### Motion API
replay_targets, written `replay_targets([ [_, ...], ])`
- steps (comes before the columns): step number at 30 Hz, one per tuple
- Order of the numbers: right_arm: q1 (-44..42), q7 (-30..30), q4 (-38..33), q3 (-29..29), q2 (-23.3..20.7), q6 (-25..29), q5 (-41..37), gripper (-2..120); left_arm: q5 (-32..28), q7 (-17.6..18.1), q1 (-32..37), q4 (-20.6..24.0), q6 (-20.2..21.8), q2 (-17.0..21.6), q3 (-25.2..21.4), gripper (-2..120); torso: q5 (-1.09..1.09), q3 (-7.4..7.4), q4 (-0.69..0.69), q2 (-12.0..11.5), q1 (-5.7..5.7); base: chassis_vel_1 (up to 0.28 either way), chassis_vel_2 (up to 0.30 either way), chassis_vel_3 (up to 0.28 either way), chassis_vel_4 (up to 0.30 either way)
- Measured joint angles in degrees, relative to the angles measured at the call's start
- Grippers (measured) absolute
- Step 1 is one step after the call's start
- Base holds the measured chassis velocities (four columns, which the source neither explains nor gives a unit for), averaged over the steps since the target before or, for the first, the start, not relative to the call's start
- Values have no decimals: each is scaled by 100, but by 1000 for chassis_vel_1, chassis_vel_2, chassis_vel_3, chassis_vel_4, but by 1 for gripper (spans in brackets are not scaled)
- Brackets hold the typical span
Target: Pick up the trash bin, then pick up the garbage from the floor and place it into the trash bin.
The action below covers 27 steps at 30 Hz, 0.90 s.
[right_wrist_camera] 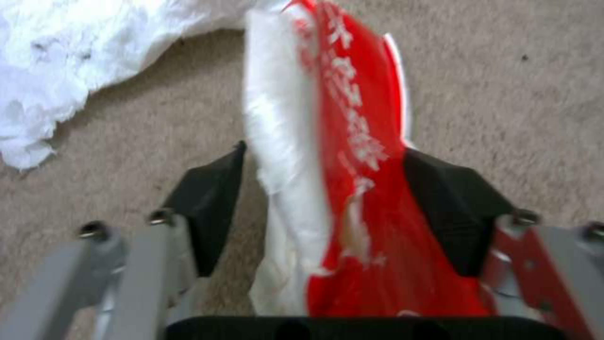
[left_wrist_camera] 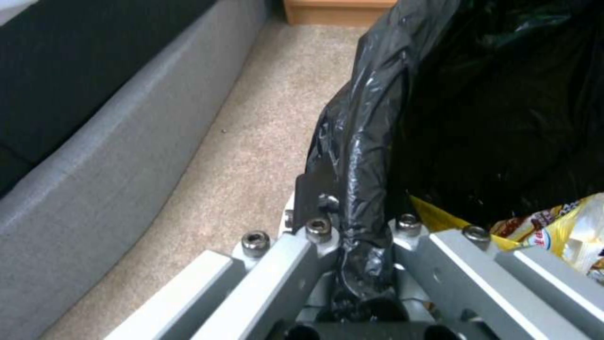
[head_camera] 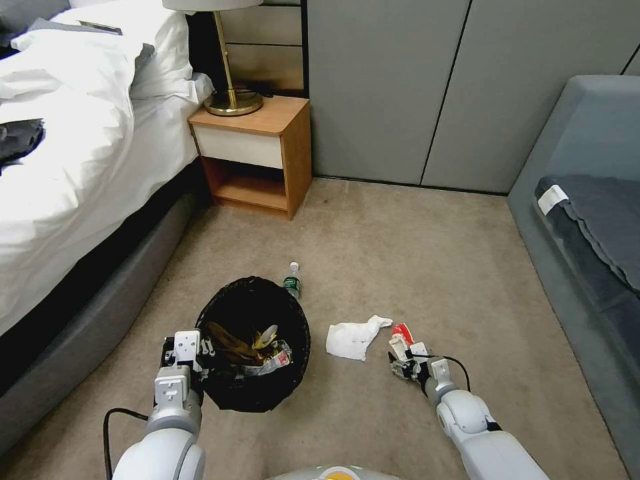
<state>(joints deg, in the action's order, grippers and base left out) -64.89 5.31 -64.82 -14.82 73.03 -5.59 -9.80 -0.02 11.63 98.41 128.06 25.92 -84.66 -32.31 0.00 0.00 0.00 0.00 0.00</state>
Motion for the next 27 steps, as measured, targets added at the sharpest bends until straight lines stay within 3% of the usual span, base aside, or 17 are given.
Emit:
replay_targets([
  [2, 0, -7, -20, -2, -5, 1, -2, 60, 0, 0, -2, 0, 0, 0, 2, 0, 0, 0, 0, 0, 0, 0, 0, 0, 0],
  [5, 25, -38, -63, -56, -27, 23, -32, 41, 5, 0, -11, 1, 0, -7, 21, 0, 1, 0, 0, 0, 0, 0, 0, 0, 0],
  [9, 35, -45, -58, -79, -38, 64, -42, 31, 9, 0, -8, 1, -2, -7, 23, 0, 1, 0, 0, 0, 0, 0, 0, 0, 0],
  [12, 39, -48, -40, -95, -42, 125, -51, 17, 12, 0, -5, 1, -4, -7, 23, 0, 0, 0, 0, 0, 0, 0, 0, 0, 0],
  [15, 51, -48, -33, -100, -42, 158, -55, 11, 14, 0, -6, 1, -5, -9, 23, 0, 1, 0, 0, 0, 0, 0, 0, 0, 0],
  [17, 83, -47, -40, -114, -41, 175, -86, 0, 19, 0, -6, -4, -7, -11, 24, 0, 0, 0, 0, 0, 0, 0, 0, 0, 0],
  [27, 112, -39, -339, -118, -169, 174, -215, 0, 22, 0, 8, -5, -8, 0, 21, 0, 1, 0, 0, 0, 0, 0, 0, 0, 0],
])
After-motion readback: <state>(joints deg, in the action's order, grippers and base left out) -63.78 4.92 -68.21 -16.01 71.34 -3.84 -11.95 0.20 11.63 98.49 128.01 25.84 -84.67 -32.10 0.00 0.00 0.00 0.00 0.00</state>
